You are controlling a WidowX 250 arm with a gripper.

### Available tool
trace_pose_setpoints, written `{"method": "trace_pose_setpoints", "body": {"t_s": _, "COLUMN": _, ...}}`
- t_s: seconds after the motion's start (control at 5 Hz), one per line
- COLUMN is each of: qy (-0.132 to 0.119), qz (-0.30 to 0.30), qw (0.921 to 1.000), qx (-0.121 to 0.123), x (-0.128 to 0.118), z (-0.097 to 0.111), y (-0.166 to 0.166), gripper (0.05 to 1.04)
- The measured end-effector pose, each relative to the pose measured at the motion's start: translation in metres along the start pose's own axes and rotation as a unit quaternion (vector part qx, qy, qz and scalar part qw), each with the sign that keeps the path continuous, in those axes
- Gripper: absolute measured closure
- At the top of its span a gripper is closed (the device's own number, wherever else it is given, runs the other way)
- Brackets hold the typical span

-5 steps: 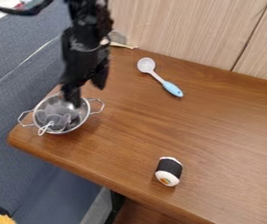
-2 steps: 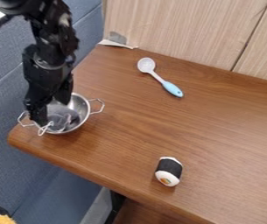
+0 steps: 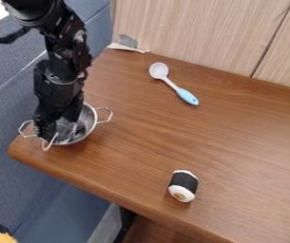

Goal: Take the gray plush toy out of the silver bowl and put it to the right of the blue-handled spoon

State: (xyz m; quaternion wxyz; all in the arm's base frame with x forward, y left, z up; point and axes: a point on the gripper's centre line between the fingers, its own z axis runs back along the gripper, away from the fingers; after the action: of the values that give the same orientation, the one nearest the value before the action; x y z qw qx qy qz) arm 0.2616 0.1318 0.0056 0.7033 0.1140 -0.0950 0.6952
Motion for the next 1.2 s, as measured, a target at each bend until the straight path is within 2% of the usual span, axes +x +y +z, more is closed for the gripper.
{"method": "trace_pose_setpoints", "body": {"t_s": 0.4, "qy": 0.008, "qz": 0.0, "qw": 0.9999, "qx": 0.013, "x": -0.0009, "z": -0.0121, "y": -0.0097, "gripper": 0.116}}
{"method": "trace_pose_setpoints", "body": {"t_s": 0.6, "qy": 0.004, "qz": 0.007, "qw": 0.9998, "qx": 0.02, "x": -0.0011, "z": -0.0156, "y": -0.0074, "gripper": 0.351}}
{"method": "trace_pose_setpoints", "body": {"t_s": 0.8, "qy": 0.004, "qz": 0.008, "qw": 0.9998, "qx": 0.018, "x": -0.0008, "z": -0.0149, "y": -0.0083, "gripper": 0.503}}
{"method": "trace_pose_setpoints", "body": {"t_s": 1.0, "qy": 0.009, "qz": 0.001, "qw": 0.9998, "qx": 0.016, "x": -0.0025, "z": -0.0148, "y": -0.009, "gripper": 0.565}}
{"method": "trace_pose_setpoints", "body": {"t_s": 1.2, "qy": 0.012, "qz": -0.009, "qw": 0.9999, "qx": 0.008, "x": -0.0061, "z": -0.0117, "y": -0.0102, "gripper": 0.571}}
